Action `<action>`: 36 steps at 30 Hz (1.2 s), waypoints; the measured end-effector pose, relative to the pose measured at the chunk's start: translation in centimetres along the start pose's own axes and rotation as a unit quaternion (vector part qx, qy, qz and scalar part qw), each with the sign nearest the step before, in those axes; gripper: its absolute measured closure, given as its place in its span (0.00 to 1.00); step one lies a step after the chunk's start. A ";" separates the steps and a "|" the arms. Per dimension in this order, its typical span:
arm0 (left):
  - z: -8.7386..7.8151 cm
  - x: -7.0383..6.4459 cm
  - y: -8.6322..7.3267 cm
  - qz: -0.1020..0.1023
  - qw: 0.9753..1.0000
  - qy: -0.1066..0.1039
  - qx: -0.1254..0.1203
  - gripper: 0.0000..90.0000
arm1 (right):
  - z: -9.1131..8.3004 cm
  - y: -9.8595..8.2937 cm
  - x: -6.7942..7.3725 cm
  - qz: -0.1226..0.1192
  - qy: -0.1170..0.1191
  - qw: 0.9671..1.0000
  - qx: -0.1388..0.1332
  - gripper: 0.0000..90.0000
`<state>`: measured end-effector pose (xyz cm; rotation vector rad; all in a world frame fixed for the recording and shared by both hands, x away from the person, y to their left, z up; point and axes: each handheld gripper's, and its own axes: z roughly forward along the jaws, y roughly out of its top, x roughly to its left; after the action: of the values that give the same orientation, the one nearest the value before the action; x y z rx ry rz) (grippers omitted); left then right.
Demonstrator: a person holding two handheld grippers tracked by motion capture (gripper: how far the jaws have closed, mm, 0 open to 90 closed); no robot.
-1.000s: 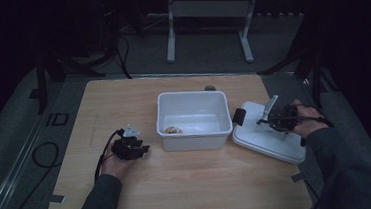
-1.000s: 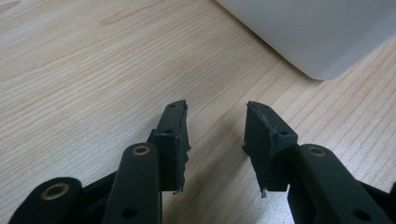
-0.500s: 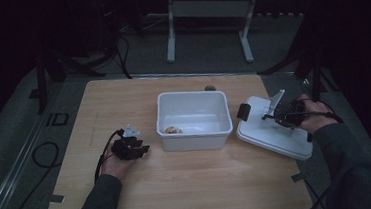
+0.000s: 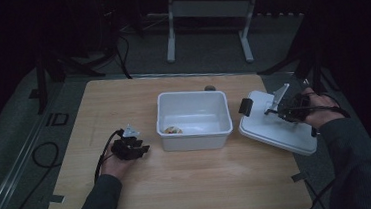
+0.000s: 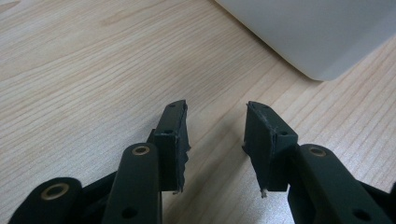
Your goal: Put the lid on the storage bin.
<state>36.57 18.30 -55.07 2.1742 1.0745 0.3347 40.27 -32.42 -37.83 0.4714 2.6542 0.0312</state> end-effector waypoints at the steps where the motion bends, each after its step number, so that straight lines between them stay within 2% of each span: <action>1: 0.0 0.0 0.0 -0.001 1.000 0.000 0.000 0.66 | -0.2 0.0 -0.1 0.000 -0.001 1.000 -0.001 0.94; 21: 0.0 0.0 0.0 0.001 1.000 0.001 0.001 0.66 | -2.9 1.0 -1.1 -0.013 -0.017 1.000 -0.014 0.94; 36: 0.0 0.0 0.0 0.004 1.000 0.002 0.003 0.66 | -4.1 2.3 -1.1 -0.025 -0.025 0.999 -0.027 0.94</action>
<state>36.55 18.26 -55.03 2.1851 1.0698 0.3405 40.22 -30.37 -33.43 0.3836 2.6075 0.0760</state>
